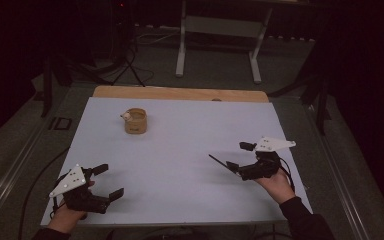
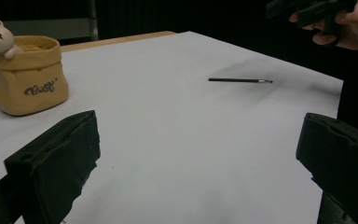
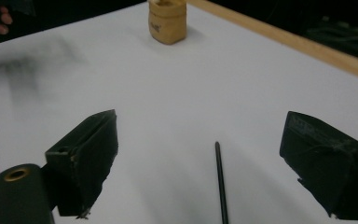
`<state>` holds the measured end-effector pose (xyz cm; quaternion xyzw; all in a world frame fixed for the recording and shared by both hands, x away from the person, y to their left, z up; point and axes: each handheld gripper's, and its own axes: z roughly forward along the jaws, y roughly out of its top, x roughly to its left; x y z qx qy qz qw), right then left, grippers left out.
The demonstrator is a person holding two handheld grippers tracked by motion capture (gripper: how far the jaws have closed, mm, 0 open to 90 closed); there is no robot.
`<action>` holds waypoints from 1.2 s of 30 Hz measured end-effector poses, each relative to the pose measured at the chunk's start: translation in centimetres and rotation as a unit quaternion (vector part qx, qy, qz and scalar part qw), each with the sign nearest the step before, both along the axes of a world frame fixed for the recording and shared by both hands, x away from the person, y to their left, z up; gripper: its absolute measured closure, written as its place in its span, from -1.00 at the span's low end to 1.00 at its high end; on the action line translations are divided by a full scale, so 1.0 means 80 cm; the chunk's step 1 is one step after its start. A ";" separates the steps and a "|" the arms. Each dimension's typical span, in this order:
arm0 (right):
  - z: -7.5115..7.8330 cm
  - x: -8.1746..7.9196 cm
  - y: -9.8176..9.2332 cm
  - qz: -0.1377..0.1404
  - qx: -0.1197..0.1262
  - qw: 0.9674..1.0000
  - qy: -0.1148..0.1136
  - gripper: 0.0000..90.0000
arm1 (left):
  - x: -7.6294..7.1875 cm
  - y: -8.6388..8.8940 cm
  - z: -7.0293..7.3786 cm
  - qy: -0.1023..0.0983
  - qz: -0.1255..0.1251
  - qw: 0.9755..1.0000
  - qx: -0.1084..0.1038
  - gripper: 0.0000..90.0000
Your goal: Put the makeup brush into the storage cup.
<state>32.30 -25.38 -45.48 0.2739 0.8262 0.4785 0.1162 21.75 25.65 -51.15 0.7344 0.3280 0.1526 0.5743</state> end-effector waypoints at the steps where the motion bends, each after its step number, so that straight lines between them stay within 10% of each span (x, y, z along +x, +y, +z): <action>1: -0.001 0.003 0.000 -0.001 -0.004 1.000 0.002 -0.71 | 0.000 0.000 0.000 0.000 -0.001 1.000 0.000 -1.00; 15: -0.034 0.029 0.001 -0.018 -0.069 0.995 0.063 -0.54 | 0.001 0.000 -0.001 0.002 -0.003 1.000 -0.002 -1.00; 33: -0.052 0.039 0.006 -0.041 -0.164 0.977 0.127 -0.60 | 0.001 -0.001 -0.001 0.005 -0.006 1.000 -0.002 -1.00; 36: -0.052 0.039 0.007 -0.029 -0.171 0.974 0.144 -0.31 | 0.001 -0.001 -0.001 0.003 -0.006 1.000 -0.002 -1.00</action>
